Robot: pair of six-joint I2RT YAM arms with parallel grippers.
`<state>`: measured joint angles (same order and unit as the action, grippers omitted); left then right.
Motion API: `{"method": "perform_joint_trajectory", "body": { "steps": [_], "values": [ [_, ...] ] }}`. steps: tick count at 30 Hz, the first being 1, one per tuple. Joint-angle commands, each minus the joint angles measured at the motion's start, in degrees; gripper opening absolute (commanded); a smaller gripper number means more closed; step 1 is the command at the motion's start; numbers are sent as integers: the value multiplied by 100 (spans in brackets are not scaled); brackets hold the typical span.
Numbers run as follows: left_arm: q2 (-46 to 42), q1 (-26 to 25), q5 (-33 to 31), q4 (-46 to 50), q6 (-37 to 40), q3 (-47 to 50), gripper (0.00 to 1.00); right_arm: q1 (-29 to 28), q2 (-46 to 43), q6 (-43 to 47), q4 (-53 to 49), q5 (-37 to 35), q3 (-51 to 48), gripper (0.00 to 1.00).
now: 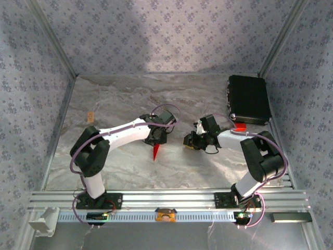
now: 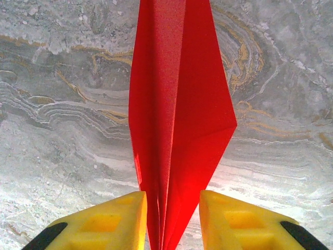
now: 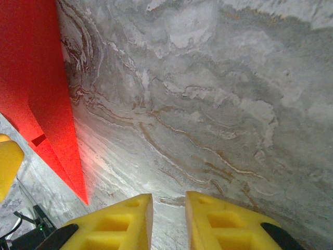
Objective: Fold a paper plane with a square sheet of paper (pick it up from the middle)
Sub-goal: Move the paper plane to the center of the table.
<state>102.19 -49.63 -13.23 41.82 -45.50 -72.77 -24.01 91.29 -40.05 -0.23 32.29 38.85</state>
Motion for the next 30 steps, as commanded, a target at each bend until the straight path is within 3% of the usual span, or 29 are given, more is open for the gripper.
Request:
{"method": "perform_joint_trajectory", "body": {
  "steps": [1, 30],
  "values": [
    [115, -11, 41, 62, 38, 22, 31, -35, 76, 5, -82, -21, 140, 25],
    [512, -3, 163, 19, 61, 71, 22, -69, 76, 6, -116, -69, 172, 25]
  ]
}}
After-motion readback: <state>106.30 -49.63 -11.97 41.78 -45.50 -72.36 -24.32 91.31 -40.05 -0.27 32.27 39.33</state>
